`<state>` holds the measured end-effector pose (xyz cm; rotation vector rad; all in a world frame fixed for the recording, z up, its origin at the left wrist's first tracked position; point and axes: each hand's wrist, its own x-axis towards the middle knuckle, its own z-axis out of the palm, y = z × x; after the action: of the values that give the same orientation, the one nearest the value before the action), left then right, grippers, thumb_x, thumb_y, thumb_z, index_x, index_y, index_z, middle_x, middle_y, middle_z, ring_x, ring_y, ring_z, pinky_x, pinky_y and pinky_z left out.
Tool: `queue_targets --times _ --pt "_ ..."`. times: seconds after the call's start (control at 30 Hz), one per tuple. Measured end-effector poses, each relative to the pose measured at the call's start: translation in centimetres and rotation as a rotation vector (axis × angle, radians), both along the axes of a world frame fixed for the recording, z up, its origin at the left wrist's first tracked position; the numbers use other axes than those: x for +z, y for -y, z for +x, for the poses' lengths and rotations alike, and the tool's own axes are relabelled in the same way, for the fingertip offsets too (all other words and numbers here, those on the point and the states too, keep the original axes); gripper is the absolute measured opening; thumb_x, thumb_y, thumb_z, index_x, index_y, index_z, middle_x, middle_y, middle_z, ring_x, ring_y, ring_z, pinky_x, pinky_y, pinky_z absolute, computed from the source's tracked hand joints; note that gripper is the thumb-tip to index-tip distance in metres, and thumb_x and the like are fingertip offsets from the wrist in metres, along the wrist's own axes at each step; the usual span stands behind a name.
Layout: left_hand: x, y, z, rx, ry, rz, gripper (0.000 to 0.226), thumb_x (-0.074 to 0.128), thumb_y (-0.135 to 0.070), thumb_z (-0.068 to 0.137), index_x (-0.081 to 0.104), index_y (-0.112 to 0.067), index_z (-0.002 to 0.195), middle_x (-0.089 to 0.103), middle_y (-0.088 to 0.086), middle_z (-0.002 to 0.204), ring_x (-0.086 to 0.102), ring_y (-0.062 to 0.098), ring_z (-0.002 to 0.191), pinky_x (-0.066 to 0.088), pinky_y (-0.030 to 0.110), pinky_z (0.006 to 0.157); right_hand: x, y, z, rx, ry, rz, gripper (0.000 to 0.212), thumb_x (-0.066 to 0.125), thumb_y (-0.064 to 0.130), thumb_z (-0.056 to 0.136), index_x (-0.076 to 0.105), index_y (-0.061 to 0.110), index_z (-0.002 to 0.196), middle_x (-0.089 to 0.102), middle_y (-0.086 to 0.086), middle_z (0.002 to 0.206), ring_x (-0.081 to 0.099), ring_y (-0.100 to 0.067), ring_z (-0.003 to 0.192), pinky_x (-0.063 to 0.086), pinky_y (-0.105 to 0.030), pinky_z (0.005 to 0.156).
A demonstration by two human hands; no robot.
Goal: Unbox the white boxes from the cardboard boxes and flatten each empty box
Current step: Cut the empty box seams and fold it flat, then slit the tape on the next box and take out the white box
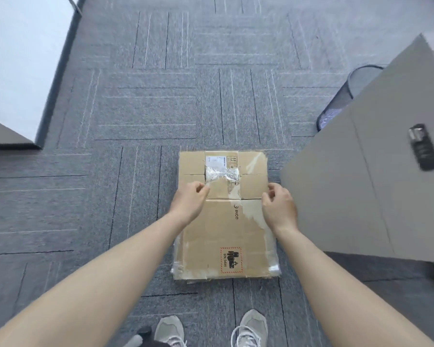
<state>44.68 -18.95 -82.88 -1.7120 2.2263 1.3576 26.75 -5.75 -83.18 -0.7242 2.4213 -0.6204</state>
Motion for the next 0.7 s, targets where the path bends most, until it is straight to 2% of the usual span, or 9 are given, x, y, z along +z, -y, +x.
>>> queue_targets --times 0.1,0.27,0.37,0.4,0.5,0.6,0.7 --pt "11.7 -0.9 -2.5 -0.013 -0.087 0.004 0.028 0.046 -0.037 0.1 0.066 -0.019 0.09 0.065 -0.004 0.087 0.058 0.019 0.085 0.042 0.031 0.073 11.8 -0.6 0.7 -0.031 0.018 -0.086 0.033 0.049 0.016 0.097 0.06 0.014 0.128 0.062 -0.006 0.119 0.056 -0.019 0.105 0.038 -0.026 0.081" --pt "30.7 -2.6 -7.9 -0.034 -0.275 0.023 0.034 0.048 -0.038 0.1 0.068 -0.012 0.089 0.068 0.006 0.085 0.062 0.026 0.089 0.049 0.043 0.084 32.3 -3.3 0.3 -0.144 -0.013 -0.308 0.03 0.05 0.02 0.099 0.061 0.017 0.127 0.065 0.002 0.114 0.059 -0.01 0.098 0.046 -0.025 0.088" --pt "40.3 -4.1 -11.9 -0.088 -0.39 0.015 0.033 0.049 -0.038 0.1 0.068 -0.015 0.086 0.07 0.007 0.086 0.064 0.026 0.086 0.051 0.049 0.085 42.4 -6.0 -1.2 -0.249 -0.041 -0.427 0.026 0.052 0.021 0.099 0.062 0.022 0.123 0.065 0.009 0.108 0.059 0.0 0.091 0.048 -0.018 0.083" --pt "43.1 -4.8 -13.3 -0.114 -0.426 0.014 0.032 0.049 -0.037 0.1 0.068 -0.017 0.085 0.07 0.008 0.086 0.064 0.026 0.084 0.051 0.049 0.084 45.1 -7.1 -2.0 -0.289 -0.06 -0.469 0.024 0.053 0.022 0.098 0.064 0.023 0.12 0.066 0.01 0.105 0.06 0.001 0.089 0.047 -0.016 0.08" --pt "49.7 -7.1 -17.8 -0.19 -0.505 0.014 0.032 0.048 -0.035 0.101 0.068 -0.014 0.087 0.069 0.012 0.088 0.062 0.031 0.079 0.051 0.05 0.081 51.4 -11.1 -4.9 -0.413 -0.119 -0.582 0.02 0.056 0.021 0.098 0.067 0.021 0.114 0.07 0.008 0.1 0.062 -0.002 0.086 0.049 -0.02 0.08" --pt "54.0 -10.2 -22.4 -0.24 -0.577 0.031 0.03 0.049 -0.03 0.101 0.068 -0.013 0.086 0.067 0.003 0.084 0.059 0.018 0.075 0.05 0.042 0.079 55.4 -15.8 -8.6 -0.547 -0.183 -0.665 0.019 0.056 0.016 0.097 0.068 0.022 0.111 0.07 0.009 0.095 0.062 -0.002 0.083 0.048 -0.017 0.074" --pt "56.1 -13.8 -26.6 -0.296 -0.61 0.076 0.028 0.049 -0.03 0.101 0.065 -0.015 0.084 0.063 0.001 0.083 0.055 0.016 0.076 0.043 0.034 0.075 57.1 -20.7 -12.3 -0.704 -0.261 -0.699 0.018 0.056 0.013 0.096 0.067 0.019 0.109 0.069 0.005 0.09 0.062 -0.007 0.078 0.048 -0.028 0.076"
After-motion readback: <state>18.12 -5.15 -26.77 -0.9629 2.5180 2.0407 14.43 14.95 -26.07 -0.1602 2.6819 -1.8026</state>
